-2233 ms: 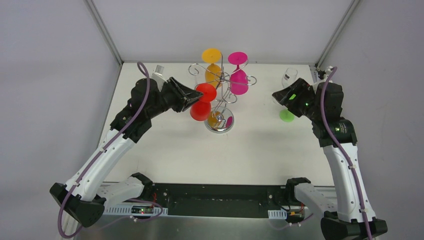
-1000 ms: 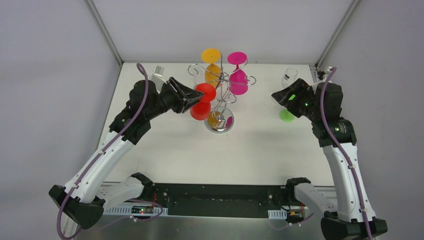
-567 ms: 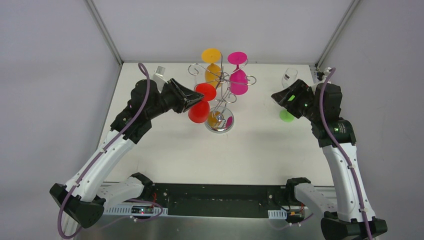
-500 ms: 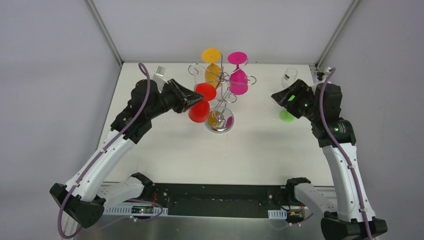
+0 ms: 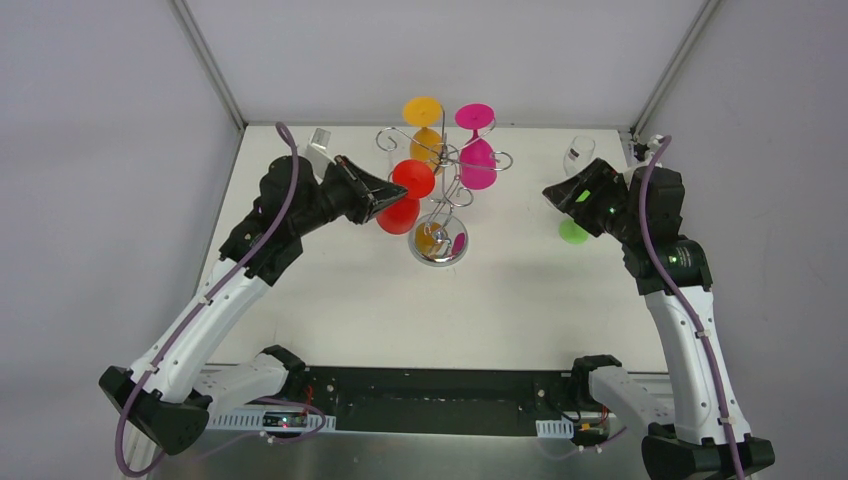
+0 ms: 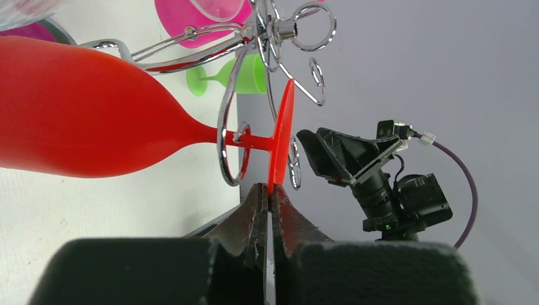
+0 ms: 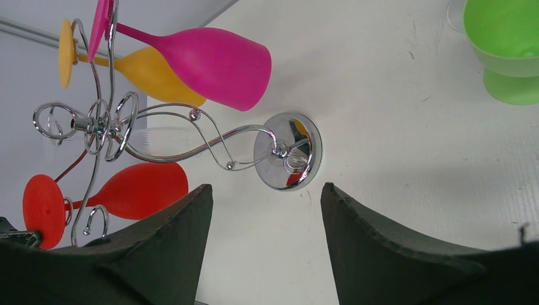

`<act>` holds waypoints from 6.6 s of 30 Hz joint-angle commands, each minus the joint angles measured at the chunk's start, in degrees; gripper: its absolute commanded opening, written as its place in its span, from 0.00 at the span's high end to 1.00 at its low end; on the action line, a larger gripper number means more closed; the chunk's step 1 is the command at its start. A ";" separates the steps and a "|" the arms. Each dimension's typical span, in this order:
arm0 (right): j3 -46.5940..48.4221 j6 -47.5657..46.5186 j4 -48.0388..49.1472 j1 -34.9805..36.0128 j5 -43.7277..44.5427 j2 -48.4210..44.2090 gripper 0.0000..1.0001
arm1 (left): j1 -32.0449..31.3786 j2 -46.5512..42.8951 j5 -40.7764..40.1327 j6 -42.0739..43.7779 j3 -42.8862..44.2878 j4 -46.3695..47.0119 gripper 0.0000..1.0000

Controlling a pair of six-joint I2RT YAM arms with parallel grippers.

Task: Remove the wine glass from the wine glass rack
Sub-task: Pick up the wine glass from the wine rack, then place the wine glass at the center of the board.

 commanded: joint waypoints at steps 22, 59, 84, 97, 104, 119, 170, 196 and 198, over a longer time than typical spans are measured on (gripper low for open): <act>0.28 0.45 2.45 0.28 -0.11 -0.83 0.34 | 1.91 -5.15 1.17 3.32 3.79 -1.07 1.00; -1.03 0.14 2.71 0.21 0.47 -1.08 0.33 | 7.91 2.84 8.13 -5.15 8.66 -0.10 1.00; -1.15 0.05 2.72 0.25 -0.32 -0.80 0.28 | 6.01 7.85 10.71 -7.45 11.81 1.06 1.00; -1.39 0.89 2.67 0.22 -2.49 0.47 0.28 | 4.79 6.59 12.54 -7.45 10.94 1.14 1.00; -1.18 0.62 2.47 0.24 -2.65 -0.45 0.27 | 3.98 5.43 14.36 -7.55 10.42 1.15 1.00; 0.79 2.56 0.55 0.21 -6.91 -1.58 0.26 | 3.48 -0.10 17.27 -6.23 6.87 -0.53 1.00; -15.25 35.34 22.02 30.05 -15.43 -4.45 0.20 | 3.52 -17.45 34.69 45.90 -6.63 -11.08 1.00; -14.85 44.62 32.30 41.60 -8.84 4.69 0.26 | -10.89 -14.93 22.14 56.04 -7.12 -11.79 1.00; -14.67 45.17 32.89 42.02 -9.38 5.24 0.28 | -12.61 -14.25 20.10 57.18 -6.78 -11.79 1.00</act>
